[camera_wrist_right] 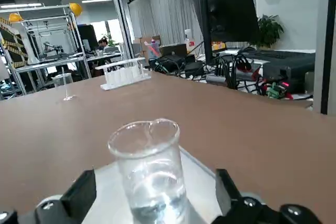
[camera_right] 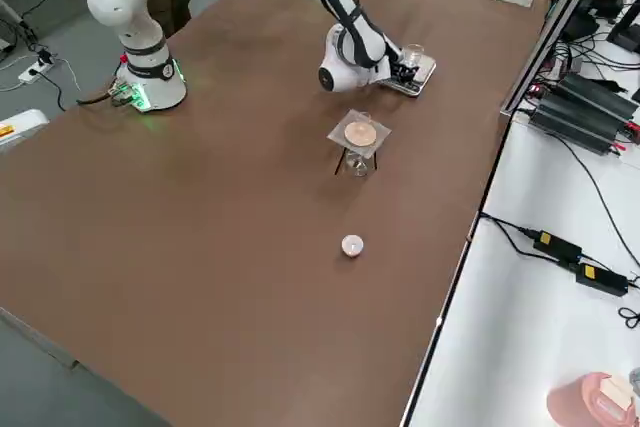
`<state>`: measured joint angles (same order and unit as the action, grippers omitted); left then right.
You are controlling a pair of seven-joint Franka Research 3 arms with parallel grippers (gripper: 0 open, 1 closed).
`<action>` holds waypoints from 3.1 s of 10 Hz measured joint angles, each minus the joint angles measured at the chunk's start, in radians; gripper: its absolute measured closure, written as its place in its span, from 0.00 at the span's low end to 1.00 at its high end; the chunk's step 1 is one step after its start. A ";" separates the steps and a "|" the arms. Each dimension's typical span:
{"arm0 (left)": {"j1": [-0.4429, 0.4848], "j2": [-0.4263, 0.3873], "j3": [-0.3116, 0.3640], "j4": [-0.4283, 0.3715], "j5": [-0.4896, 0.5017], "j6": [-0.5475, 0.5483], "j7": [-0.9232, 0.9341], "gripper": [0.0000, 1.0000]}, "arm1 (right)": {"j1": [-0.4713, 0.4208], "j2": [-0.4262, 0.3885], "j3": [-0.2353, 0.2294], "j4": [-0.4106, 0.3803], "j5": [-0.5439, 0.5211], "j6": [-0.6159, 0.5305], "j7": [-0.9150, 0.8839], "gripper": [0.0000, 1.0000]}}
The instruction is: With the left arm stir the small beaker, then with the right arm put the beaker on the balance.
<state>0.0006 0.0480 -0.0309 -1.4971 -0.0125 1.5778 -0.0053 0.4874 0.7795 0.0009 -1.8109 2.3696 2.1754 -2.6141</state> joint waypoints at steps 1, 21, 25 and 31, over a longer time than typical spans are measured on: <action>0.000 0.000 0.000 0.000 0.000 0.000 0.000 0.00 | -0.004 -0.016 0.000 -0.020 -0.003 0.000 0.005 0.00; 0.000 0.000 0.002 0.001 0.000 0.000 0.000 0.00 | -0.044 -0.554 0.011 -0.155 -1.411 0.542 1.744 0.00; 0.000 0.000 0.002 0.001 0.000 0.000 0.000 0.00 | -0.082 -0.592 -0.008 -0.119 -1.744 0.415 2.185 0.00; 0.001 0.000 0.003 0.001 0.000 0.000 0.000 0.00 | -0.189 -0.674 -0.015 0.023 -2.124 -0.021 2.633 0.00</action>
<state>0.0011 0.0480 -0.0282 -1.4963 -0.0126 1.5778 -0.0053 0.2989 0.1054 -0.0139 -1.7878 0.2457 2.1539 0.0189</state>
